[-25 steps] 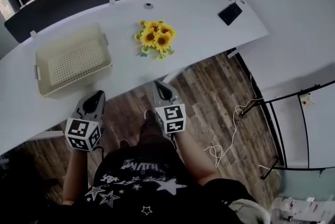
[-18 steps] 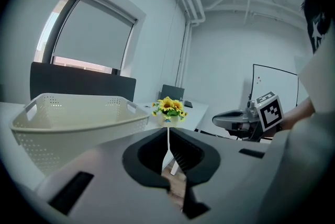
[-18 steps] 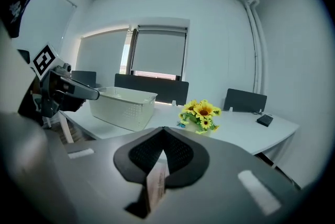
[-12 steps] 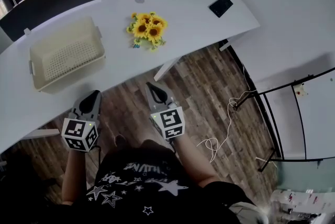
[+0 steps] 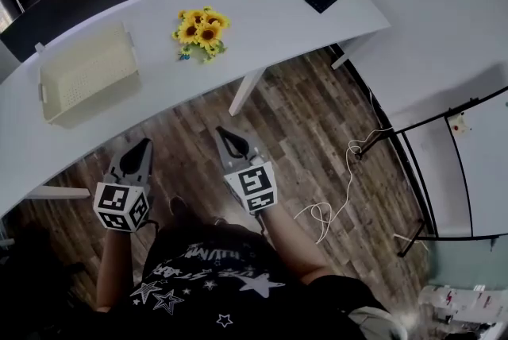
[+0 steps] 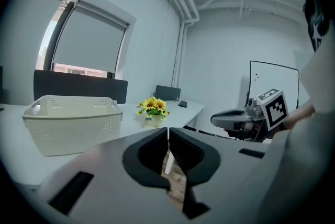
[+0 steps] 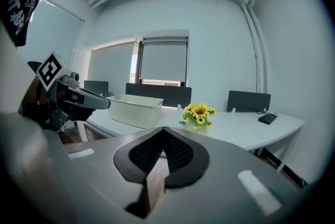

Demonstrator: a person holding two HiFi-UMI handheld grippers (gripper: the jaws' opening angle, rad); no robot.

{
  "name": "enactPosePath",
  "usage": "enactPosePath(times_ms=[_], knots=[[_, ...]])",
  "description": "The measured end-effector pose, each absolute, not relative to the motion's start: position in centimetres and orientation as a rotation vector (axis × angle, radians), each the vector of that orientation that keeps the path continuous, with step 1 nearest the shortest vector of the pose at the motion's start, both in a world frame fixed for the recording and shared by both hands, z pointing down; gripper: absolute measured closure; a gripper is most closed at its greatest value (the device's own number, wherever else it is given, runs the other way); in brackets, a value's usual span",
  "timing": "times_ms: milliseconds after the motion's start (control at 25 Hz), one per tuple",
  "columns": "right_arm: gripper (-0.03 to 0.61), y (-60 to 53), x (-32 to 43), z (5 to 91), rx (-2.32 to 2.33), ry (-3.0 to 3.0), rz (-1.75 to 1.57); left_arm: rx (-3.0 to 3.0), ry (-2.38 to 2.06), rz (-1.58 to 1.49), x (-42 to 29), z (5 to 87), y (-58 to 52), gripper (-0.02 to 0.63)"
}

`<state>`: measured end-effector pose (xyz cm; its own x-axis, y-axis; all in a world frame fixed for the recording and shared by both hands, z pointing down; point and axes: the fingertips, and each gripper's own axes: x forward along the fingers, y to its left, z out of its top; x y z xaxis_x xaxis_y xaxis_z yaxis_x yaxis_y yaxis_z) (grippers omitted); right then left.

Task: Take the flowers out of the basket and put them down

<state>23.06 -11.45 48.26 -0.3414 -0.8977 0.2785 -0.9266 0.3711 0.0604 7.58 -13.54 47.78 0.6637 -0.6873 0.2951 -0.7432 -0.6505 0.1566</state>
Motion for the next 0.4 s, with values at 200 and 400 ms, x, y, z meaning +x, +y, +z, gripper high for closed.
enactPosePath(times_ms=[200, 400], knots=[[0.577, -8.4, 24.5, 47.8, 1.582, -2.414, 0.154, 2.621, -1.209, 0.291, 9.4, 46.8, -9.7, 0.597], [0.577, -5.7, 26.0, 47.4, 1.569, -2.455, 0.169, 2.611, -1.287, 0.294, 10.2, 46.4, -6.2, 0.597]])
